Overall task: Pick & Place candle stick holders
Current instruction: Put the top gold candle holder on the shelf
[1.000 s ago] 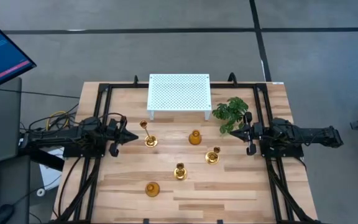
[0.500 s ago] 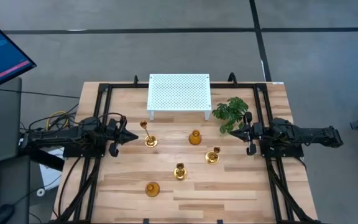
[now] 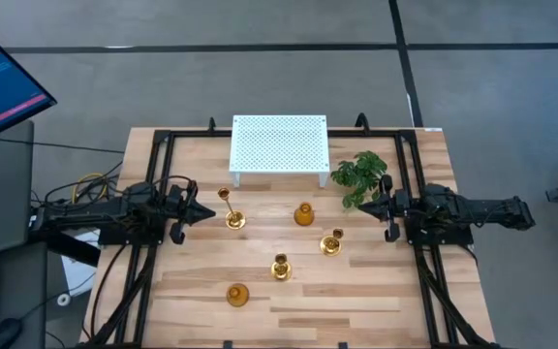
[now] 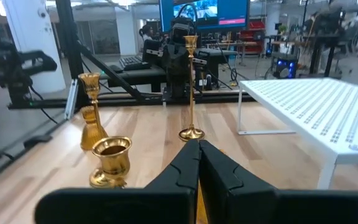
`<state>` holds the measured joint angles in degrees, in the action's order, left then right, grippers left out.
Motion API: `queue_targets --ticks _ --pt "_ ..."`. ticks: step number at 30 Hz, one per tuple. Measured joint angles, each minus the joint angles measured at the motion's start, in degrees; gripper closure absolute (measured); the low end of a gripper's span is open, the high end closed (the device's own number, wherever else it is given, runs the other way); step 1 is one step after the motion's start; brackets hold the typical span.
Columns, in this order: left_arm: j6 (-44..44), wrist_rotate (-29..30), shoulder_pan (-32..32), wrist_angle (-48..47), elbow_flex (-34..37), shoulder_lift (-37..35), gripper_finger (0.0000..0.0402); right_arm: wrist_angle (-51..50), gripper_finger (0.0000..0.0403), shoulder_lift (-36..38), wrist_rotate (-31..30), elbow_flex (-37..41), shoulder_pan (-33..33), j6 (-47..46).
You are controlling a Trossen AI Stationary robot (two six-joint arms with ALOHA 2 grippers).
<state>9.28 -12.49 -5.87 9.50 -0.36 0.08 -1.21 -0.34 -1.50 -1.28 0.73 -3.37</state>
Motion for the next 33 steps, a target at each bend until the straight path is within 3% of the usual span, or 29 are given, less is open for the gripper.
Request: queue_targets --ticks 8,16,25,33 --pt "0.0 0.0 0.0 0.1 0.0 0.0 0.0396 0.0 0.0403 0.0 0.1 0.0 0.0 -8.5" --pt "-0.1 0.0 0.0 0.1 0.0 0.6 0.0396 0.2 0.0403 0.0 0.0 0.0 0.0 -8.4" --pt "-15.3 0.1 0.0 0.1 0.0 5.7 0.0396 0.2 0.0403 0.0 0.0 0.0 0.0 -8.1" --pt "-16.5 1.3 0.0 3.1 0.0 11.2 0.0387 0.2 0.0403 0.0 0.0 0.0 0.0 -7.8"
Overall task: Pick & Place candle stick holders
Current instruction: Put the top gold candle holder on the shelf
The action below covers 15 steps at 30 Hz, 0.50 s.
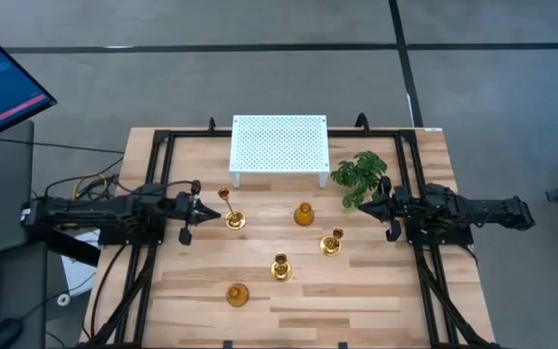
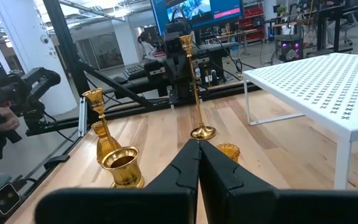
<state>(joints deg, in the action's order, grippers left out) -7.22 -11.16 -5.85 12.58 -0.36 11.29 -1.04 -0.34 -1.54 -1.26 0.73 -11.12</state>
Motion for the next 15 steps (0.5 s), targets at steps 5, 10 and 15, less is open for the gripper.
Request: queue_targets --ticks 5,10,15 --pt "0.1 0.0 0.0 2.6 0.0 4.4 0.0355 0.0 0.0403 0.0 -0.1 0.0 0.0 5.7" --pt "0.4 0.0 0.0 7.4 0.0 9.6 0.0317 0.0 0.0403 0.0 -0.3 0.0 0.0 6.6" --pt "0.5 4.2 0.0 10.8 0.0 13.7 0.0283 0.0 0.0403 0.0 -0.3 0.0 0.0 6.6"
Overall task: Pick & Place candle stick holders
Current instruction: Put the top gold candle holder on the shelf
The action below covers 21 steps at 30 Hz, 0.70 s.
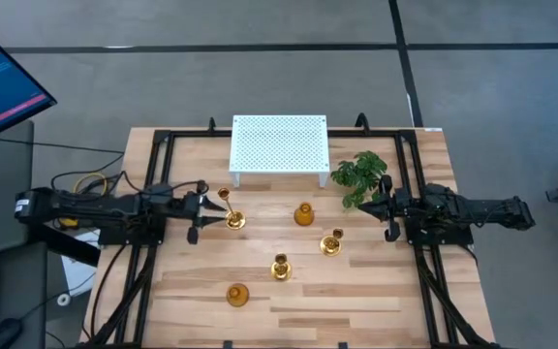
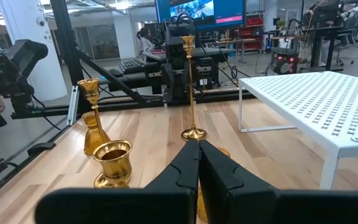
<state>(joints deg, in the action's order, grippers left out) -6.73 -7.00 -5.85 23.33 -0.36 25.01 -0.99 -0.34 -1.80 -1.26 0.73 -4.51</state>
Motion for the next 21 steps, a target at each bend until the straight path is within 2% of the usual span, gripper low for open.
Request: queue_targets --ticks 5,8,14,21 --pt "0.1 10.2 0.0 0.3 0.0 2.2 0.0260 0.0 0.0403 0.0 0.0 0.0 0.0 0.0" --pt "0.4 9.4 0.0 1.0 0.0 3.1 0.0253 0.0 0.0403 0.0 0.0 0.0 0.0 0.0" --pt "7.0 7.4 0.0 3.8 0.0 5.7 0.0253 -0.1 0.0403 0.0 0.0 0.0 0.0 0.0" --pt "7.7 7.4 0.0 6.0 0.0 10.3 0.0252 -0.1 0.0403 0.0 0.0 0.0 0.0 0.2"
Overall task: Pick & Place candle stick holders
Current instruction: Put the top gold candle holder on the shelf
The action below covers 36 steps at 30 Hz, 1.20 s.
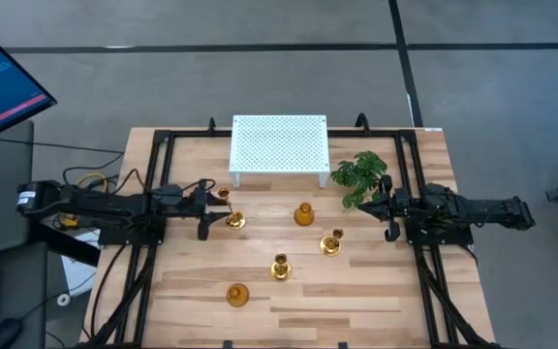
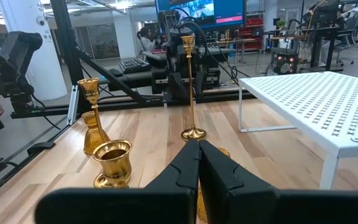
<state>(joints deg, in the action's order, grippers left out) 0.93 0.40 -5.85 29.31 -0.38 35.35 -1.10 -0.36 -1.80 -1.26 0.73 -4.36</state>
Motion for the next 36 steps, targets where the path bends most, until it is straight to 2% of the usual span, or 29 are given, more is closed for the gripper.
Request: queue_targets --ticks 7,15,26,36 --pt "1.5 0.0 0.0 7.8 0.0 6.2 0.0256 0.0 0.0403 0.0 0.0 0.0 0.0 0.0" --pt "4.2 0.0 0.0 10.2 0.0 10.9 0.0266 -0.1 0.0403 0.0 0.0 0.0 0.0 -0.1" --pt "4.5 0.0 0.0 10.7 0.0 11.7 0.0342 -0.1 0.0403 0.0 0.0 0.0 0.0 -0.2" --pt "4.5 0.0 0.0 10.7 0.0 11.7 0.0357 -0.1 0.0403 0.0 0.0 0.0 0.0 -0.2"
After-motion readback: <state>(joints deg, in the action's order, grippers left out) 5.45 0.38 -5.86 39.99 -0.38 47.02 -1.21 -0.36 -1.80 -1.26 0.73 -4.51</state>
